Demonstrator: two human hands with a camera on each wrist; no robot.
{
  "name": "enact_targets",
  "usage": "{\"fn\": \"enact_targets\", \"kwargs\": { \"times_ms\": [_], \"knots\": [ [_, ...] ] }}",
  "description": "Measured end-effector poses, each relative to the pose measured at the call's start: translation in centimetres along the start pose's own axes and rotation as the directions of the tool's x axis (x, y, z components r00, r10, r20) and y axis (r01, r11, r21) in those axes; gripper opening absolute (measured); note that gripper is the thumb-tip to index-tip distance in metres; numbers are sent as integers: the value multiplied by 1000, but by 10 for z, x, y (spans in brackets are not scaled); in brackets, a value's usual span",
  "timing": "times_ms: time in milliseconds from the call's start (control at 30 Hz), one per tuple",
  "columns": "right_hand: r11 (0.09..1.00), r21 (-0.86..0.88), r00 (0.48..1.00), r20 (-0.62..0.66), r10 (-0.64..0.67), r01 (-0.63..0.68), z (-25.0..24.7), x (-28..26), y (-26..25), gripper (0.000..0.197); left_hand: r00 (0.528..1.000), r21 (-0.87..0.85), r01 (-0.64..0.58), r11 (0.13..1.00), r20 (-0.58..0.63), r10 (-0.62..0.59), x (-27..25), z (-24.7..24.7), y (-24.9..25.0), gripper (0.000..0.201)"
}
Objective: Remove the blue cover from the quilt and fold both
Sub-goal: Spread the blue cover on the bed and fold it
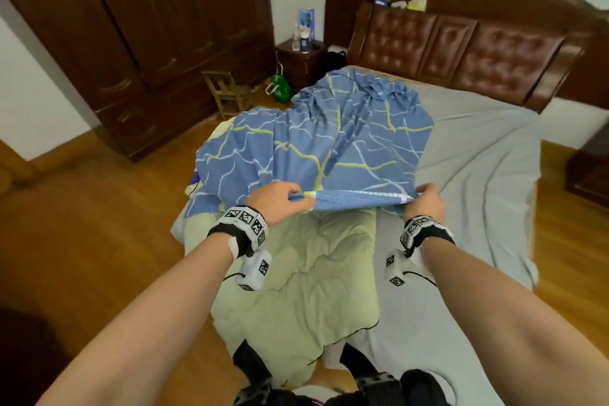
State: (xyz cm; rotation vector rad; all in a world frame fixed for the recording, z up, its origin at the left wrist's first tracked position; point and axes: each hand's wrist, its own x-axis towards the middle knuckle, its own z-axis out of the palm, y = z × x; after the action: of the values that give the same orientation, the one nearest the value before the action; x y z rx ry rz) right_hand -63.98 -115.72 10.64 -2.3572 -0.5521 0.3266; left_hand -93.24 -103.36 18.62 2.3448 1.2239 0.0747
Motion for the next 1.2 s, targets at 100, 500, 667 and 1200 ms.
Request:
{"fn": "enact_targets", "kwargs": {
  "times_ms": [100, 500, 667, 1200],
  "knots": [
    [998, 49, 999, -33, -31, 32, -27, -13, 13, 34, 999, 171, -35, 985, 20, 32, -7, 17, 8, 43],
    [762, -534, 929, 155, -337, 366, -146, -151, 63, 27, 872, 70, -489, 870, 44, 487, -62, 136, 150, 43],
    [776, -520, 930, 125, -344, 357, -163, -165, 86, 9, 844, 75, -536, 841, 49, 534, -81, 131, 169, 24],
    [976, -14, 970, 121, -212, 216, -178, -78, 182, 29, 999, -2, 5, 1000, 33, -5, -172, 139, 226, 29]
  ]
}}
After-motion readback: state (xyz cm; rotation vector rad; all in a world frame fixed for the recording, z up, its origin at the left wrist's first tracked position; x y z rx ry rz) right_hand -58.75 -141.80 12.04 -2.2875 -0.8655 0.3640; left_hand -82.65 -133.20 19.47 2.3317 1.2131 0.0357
